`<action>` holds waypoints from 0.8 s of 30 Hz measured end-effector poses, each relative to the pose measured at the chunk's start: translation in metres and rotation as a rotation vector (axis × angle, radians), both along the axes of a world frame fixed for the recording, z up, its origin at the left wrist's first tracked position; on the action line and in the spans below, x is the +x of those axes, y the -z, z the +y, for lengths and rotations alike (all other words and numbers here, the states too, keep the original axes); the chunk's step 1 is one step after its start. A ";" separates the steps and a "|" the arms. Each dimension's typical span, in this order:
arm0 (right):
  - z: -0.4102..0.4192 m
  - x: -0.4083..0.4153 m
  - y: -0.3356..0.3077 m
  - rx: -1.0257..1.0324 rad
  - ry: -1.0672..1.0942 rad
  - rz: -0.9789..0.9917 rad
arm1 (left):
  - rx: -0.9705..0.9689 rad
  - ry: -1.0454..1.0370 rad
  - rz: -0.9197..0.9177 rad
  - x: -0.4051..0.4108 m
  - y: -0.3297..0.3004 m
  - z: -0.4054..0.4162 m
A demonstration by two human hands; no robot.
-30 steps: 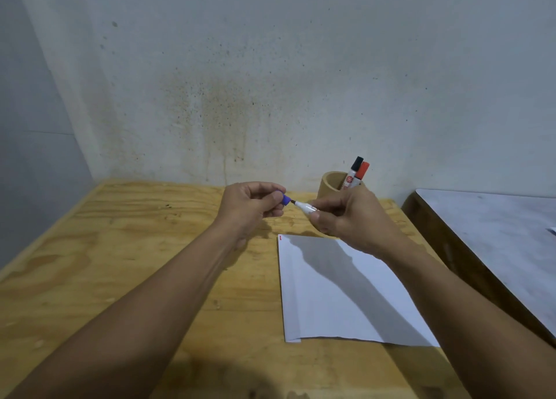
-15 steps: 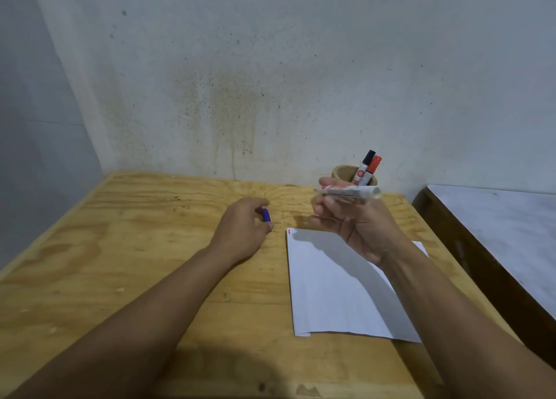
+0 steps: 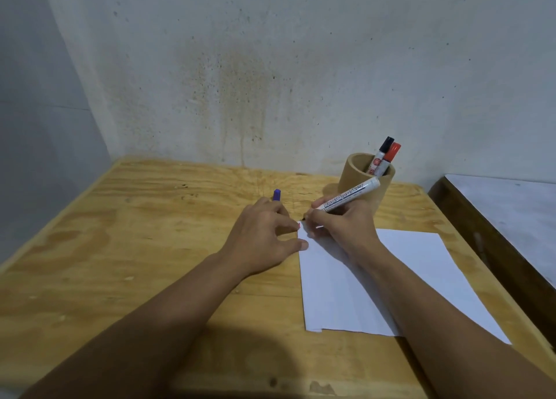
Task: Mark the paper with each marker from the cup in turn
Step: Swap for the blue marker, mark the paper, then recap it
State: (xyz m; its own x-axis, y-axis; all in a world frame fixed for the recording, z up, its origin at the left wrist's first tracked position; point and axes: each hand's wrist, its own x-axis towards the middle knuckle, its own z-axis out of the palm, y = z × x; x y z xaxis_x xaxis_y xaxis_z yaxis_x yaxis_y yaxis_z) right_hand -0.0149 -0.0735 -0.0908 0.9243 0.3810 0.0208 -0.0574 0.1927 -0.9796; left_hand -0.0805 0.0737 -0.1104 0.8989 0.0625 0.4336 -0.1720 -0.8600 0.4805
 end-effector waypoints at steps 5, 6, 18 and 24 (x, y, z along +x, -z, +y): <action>-0.003 0.002 0.003 -0.148 0.032 -0.183 | -0.011 -0.015 -0.009 -0.005 -0.006 0.001; -0.001 0.004 0.012 -0.192 0.027 -0.218 | -0.009 -0.019 0.010 -0.002 0.003 0.002; -0.005 0.008 0.019 -0.285 0.083 -0.348 | -0.007 -0.010 0.016 -0.002 0.008 0.001; -0.006 0.009 0.021 -0.342 0.096 -0.408 | 0.000 -0.014 0.018 -0.002 0.008 0.001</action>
State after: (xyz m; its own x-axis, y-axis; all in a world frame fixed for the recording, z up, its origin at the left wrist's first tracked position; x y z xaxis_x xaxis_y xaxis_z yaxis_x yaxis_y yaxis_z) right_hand -0.0059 -0.0793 -0.1116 0.8984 0.3427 0.2745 0.3426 -0.1559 -0.9265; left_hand -0.0829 0.0742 -0.1184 0.9058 0.0749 0.4171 -0.1514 -0.8621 0.4836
